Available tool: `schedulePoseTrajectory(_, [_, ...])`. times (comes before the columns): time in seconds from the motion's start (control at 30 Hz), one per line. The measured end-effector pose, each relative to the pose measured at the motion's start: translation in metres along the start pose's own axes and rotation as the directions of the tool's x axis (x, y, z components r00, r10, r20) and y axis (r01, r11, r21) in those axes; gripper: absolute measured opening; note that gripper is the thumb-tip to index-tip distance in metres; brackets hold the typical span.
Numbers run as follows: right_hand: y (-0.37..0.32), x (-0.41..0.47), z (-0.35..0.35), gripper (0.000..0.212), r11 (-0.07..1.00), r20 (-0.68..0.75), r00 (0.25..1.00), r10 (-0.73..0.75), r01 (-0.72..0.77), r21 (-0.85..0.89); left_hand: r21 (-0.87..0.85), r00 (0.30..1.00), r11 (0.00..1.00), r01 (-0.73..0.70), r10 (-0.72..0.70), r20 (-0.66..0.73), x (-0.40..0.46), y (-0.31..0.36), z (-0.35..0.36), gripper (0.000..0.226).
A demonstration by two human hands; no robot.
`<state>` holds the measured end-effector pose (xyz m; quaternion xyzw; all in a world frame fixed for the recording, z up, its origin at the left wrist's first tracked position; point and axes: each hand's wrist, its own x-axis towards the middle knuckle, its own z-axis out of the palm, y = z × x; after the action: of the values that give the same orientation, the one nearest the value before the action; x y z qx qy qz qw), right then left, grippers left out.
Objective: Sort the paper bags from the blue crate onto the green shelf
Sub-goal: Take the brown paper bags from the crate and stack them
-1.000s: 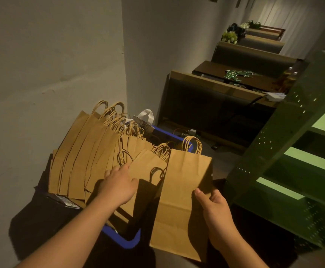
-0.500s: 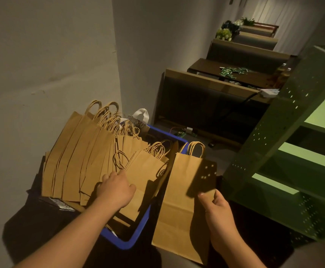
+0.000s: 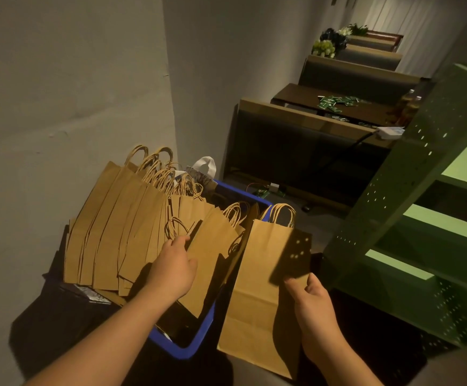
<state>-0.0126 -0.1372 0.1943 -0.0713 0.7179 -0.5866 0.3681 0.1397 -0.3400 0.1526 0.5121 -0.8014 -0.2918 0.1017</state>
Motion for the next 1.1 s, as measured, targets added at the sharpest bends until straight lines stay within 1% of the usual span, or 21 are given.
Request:
schedulePoseTrajectory(0.07, [0.000, 0.001, 0.000, 0.015, 1.000, 0.010, 1.000, 0.005, -0.005, 0.008, -0.076, 0.999, 0.997, 0.029, -0.027, 0.029, -0.001, 0.004, -0.003, 0.057])
schedulePoseTrajectory(0.13, [0.001, 0.001, 0.000, 0.016, 1.000, 0.020, 1.000, 0.008, -0.008, 0.023, -0.114, 0.995, 0.991, 0.068, -0.058, 0.087, -0.004, 0.006, -0.003, 0.054])
schedulePoseTrajectory(0.2, [0.001, 0.001, 0.001, 0.016, 0.999, 0.032, 0.999, 0.010, -0.012, 0.044, -0.108, 0.988, 0.991, 0.082, -0.067, 0.137, -0.006, 0.005, -0.002, 0.055])
schedulePoseTrajectory(0.3, [0.001, 0.000, 0.003, 0.019, 0.995, 0.060, 0.998, 0.034, -0.040, 0.089, -0.090, 0.987, 0.993, 0.073, -0.059, 0.152, -0.010, 0.002, -0.003, 0.055])
schedulePoseTrajectory(0.4, [0.000, 0.000, 0.004, 0.019, 0.990, 0.067, 0.997, 0.040, -0.049, 0.133, -0.103, 0.989, 0.993, 0.058, -0.043, 0.141, -0.015, -0.001, -0.008, 0.053])
schedulePoseTrajectory(0.53, [-0.011, -0.004, 0.007, 0.006, 0.978, 0.088, 0.996, 0.029, -0.046, 0.201, -0.163, 0.997, 0.986, 0.025, -0.012, 0.082, -0.023, -0.001, -0.027, 0.047])
schedulePoseTrajectory(0.57, [-0.015, -0.005, 0.008, 0.007, 0.974, 0.091, 0.996, 0.022, -0.042, 0.222, -0.193, 0.998, 0.981, 0.017, -0.005, 0.063, -0.025, -0.001, -0.032, 0.044])
schedulePoseTrajectory(0.63, [-0.022, -0.006, 0.009, 0.021, 0.966, 0.095, 0.995, 0.016, -0.041, 0.257, -0.263, 1.000, 0.965, 0.012, -0.007, 0.019, -0.031, 0.001, -0.041, 0.044])
schedulePoseTrajectory(0.67, [-0.025, -0.007, 0.010, 0.025, 0.964, 0.098, 0.995, 0.012, -0.038, 0.264, -0.294, 1.000, 0.956, 0.017, -0.018, -0.002, -0.035, 0.002, -0.044, 0.050])
schedulePoseTrajectory(0.73, [-0.032, -0.010, 0.012, 0.026, 0.954, 0.129, 0.992, -0.004, -0.035, 0.297, -0.354, 1.000, 0.935, 0.019, -0.023, -0.007, -0.040, 0.001, -0.046, 0.062])
schedulePoseTrajectory(0.83, [-0.041, -0.011, 0.016, 0.024, 0.928, 0.198, 0.979, -0.051, -0.027, 0.371, -0.505, 0.999, 0.862, 0.027, -0.011, 0.035, -0.049, 0.000, -0.049, 0.086])
schedulePoseTrajectory(0.9, [-0.042, -0.011, 0.019, 0.029, 0.923, 0.210, 0.975, -0.078, -0.009, 0.385, -0.606, 0.999, 0.795, 0.028, -0.001, 0.045, -0.053, -0.004, -0.049, 0.102])
schedulePoseTrajectory(0.93, [-0.043, -0.011, 0.020, 0.031, 0.924, 0.207, 0.974, -0.090, 0.004, 0.383, -0.643, 0.998, 0.765, 0.029, 0.010, 0.057, -0.053, -0.006, -0.046, 0.107])
schedulePoseTrajectory(1.0, [-0.044, -0.011, 0.023, 0.031, 0.930, 0.197, 0.975, -0.102, 0.023, 0.367, -0.705, 0.994, 0.708, 0.055, 0.030, 0.107, -0.057, -0.004, -0.043, 0.107])
schedulePoseTrajectory(1.1, [-0.042, -0.012, 0.025, 0.028, 0.954, 0.141, 0.986, -0.086, 0.041, 0.297, -0.765, 0.974, 0.634, 0.115, 0.077, 0.211, -0.069, 0.010, -0.041, 0.099])
